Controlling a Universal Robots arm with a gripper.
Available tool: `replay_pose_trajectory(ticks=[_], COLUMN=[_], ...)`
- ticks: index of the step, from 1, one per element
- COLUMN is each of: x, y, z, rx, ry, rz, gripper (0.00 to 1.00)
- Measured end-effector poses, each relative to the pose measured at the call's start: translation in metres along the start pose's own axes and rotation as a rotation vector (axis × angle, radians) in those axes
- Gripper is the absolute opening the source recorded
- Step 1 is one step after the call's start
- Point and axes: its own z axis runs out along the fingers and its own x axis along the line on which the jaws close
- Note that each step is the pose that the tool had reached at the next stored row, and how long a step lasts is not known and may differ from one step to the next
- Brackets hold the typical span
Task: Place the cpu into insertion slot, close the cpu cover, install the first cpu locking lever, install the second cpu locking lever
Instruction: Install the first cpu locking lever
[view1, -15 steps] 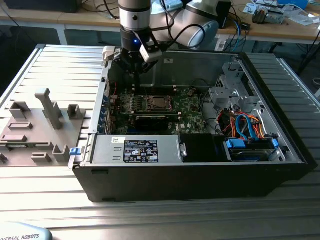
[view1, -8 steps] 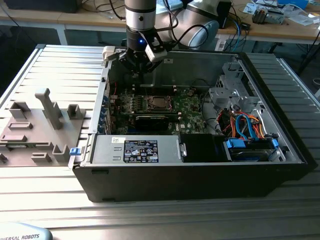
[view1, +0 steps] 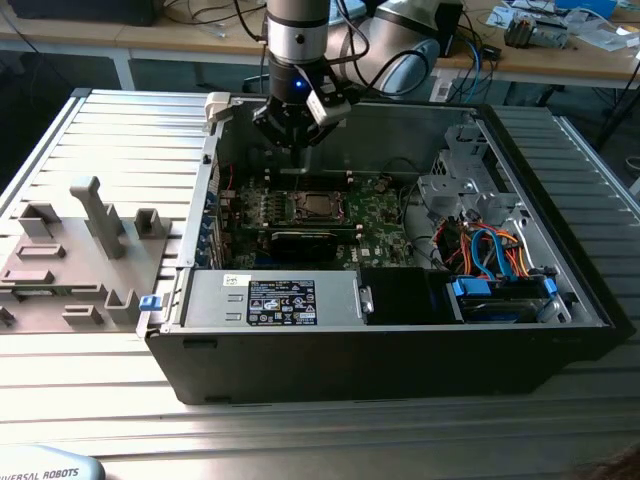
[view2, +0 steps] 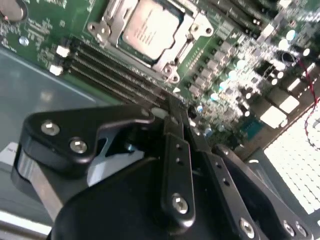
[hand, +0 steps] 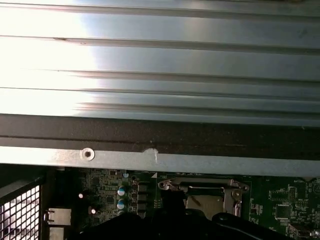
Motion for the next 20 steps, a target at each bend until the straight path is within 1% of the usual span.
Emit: replay_pose_trajectory(ticks=[7, 20], x=[0.0, -0.0009], y=[0.0001, 0.0001], z=[0.0002, 0.0035], rx=[0.0002, 0.0001], ry=[0.0001, 0.0], rz=[0.0, 0.0], gripper=[0.11, 0.11])
